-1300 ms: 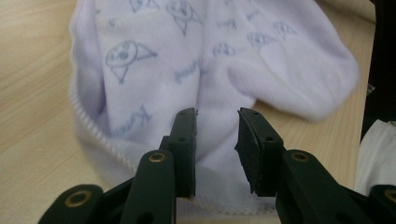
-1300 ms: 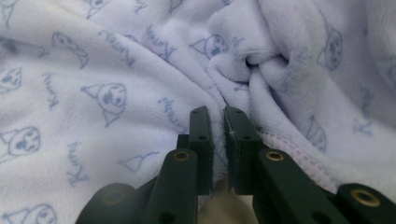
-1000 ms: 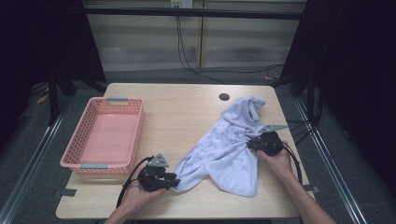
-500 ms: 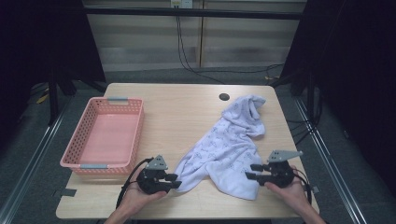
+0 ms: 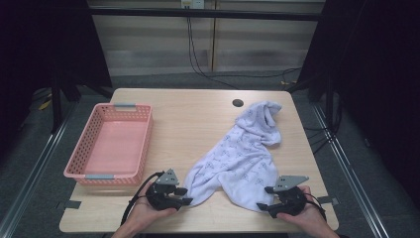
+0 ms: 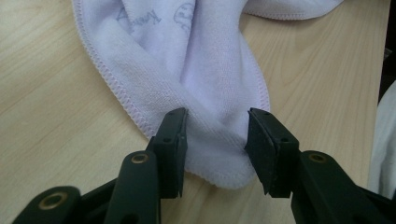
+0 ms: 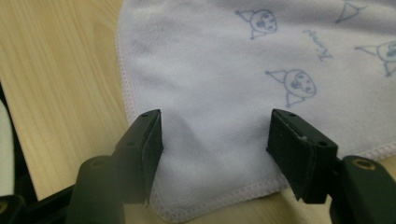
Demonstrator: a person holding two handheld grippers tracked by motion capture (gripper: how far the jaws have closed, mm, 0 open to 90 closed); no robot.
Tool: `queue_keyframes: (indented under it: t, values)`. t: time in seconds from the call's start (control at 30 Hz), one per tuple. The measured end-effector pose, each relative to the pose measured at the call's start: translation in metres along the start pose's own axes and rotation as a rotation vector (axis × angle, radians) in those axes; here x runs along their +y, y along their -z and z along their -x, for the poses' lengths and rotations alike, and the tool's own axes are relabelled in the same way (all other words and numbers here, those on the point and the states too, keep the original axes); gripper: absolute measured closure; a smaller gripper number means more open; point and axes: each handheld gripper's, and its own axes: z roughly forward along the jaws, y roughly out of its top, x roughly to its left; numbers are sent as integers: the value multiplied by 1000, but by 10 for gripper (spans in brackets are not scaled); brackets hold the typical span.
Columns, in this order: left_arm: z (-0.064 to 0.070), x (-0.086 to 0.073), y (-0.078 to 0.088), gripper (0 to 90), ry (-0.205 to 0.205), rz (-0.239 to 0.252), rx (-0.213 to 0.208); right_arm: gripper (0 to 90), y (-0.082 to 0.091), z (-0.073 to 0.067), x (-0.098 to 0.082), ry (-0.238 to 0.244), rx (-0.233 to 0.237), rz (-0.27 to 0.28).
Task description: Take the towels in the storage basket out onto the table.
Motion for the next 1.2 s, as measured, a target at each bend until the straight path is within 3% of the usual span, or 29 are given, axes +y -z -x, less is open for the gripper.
queue_keyframes:
  t: [0.07,0.13,0.27,0.33,0.37,0.47,0.57,0.67,0.77,0.8,0.9,0.93,1.03,1.07,1.1,1.2]
  values:
    - [3,0,0,631,-28,-7,35,412,0,-1,0,8,9,8]
    - [5,-1,1,725,-50,-19,61,545,1,-1,0,20,22,15]
    - [2,-1,3,838,-18,-25,44,847,2,5,0,-23,35,17]
    - [-2,0,5,850,1,-31,45,863,4,9,0,-48,44,8]
    - [-4,-1,7,852,19,-7,40,865,5,11,0,-65,40,14]
    - [-11,0,20,854,57,52,47,867,19,22,-2,-124,26,83]
    - [-17,-1,33,857,102,123,16,867,37,38,-7,-178,-23,147]
    - [-15,0,37,858,120,171,-37,867,45,44,-13,-217,-20,185]
    - [-14,-1,37,840,120,169,-35,867,47,42,-14,-209,-11,190]
    - [-15,-1,37,775,121,168,-29,867,46,42,-14,-205,-11,186]
    - [-15,0,36,728,124,168,-33,866,46,42,-14,-205,-7,187]
    - [-15,0,34,675,127,161,-28,866,45,42,-14,-204,-3,186]
    - [-13,3,20,578,98,98,-18,866,42,40,-13,-196,2,174]
    - [-13,3,20,552,98,98,-18,866,42,40,-13,-196,2,174]
    - [-13,4,15,518,90,75,1,866,41,39,-13,-191,10,168]
    - [-16,4,7,473,98,52,0,864,39,39,-13,-193,13,161]
